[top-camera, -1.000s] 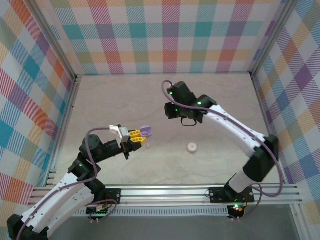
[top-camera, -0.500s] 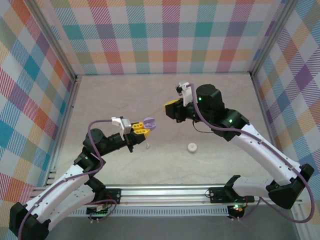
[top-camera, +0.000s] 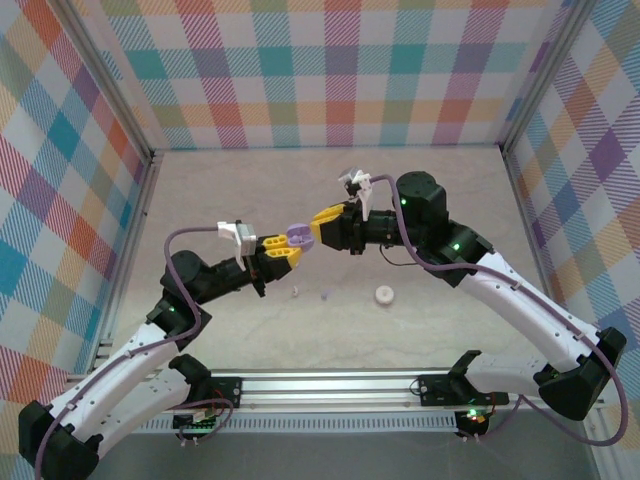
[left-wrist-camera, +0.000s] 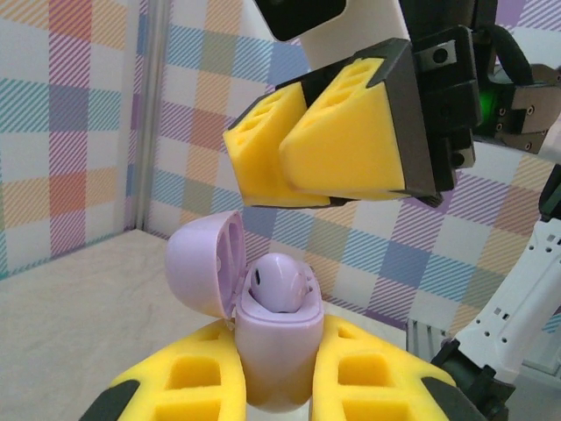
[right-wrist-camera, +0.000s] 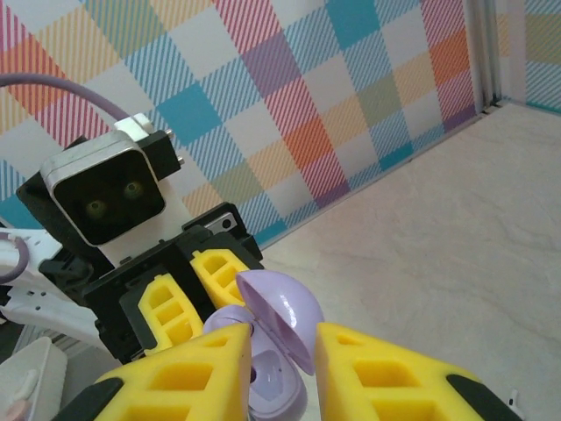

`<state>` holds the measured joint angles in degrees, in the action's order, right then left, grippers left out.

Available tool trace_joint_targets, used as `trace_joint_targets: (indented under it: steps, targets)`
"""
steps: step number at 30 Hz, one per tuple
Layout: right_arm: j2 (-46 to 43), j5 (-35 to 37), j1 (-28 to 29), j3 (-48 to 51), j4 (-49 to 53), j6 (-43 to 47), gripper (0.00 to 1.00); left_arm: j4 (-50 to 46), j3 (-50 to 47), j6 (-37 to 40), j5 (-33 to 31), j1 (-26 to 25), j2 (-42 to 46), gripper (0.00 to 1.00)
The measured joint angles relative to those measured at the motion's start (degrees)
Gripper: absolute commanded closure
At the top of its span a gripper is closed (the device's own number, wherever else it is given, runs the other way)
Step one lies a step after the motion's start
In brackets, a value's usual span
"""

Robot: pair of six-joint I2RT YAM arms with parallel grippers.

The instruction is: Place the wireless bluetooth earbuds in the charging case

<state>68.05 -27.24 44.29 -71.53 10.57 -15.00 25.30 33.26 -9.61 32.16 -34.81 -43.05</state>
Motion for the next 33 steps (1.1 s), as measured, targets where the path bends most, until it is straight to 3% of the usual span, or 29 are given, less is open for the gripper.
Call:
trace_joint_targets:
  steps: [5,9,13,18,26,29,33]
  targets:
    - [1.14,6.27,-0.11,0.26,2.25,0.48,0.78,-7.39,2.93,2.45,-1.51,-0.04,-1.29,1.0]
    - [6.56,11.82,-2.64,-0.94,9.07,-1.7,0.68,-14.95,3.34,5.44,-4.7,-0.04,-1.73,1.0]
    - [14.21,13.35,-7.76,-1.14,16.2,-5.07,0.67,-20.17,3.34,7.41,-7.15,-0.04,-2.43,1.0]
    - [21.18,15.5,-10.25,-1.01,26.64,-6.75,0.66,-25.05,3.34,9.49,-8.33,-0.04,-2.58,1.0]
    - [20.92,22.6,-10.21,2.99,41.27,-10.88,0.7,-27.12,3.32,11.04,-8.9,-0.04,-2.32,1.0]
    - [17.88,23.15,-10.23,9.77,42.32,-16.35,0.79,-27.12,3.28,11.41,-8.74,-0.04,-2.45,1.0]
    - [10.03,21.62,-10.21,21.59,39.41,-26.58,0.81,-26.93,3.28,12.33,-7.98,-0.04,-3.8,1.0]
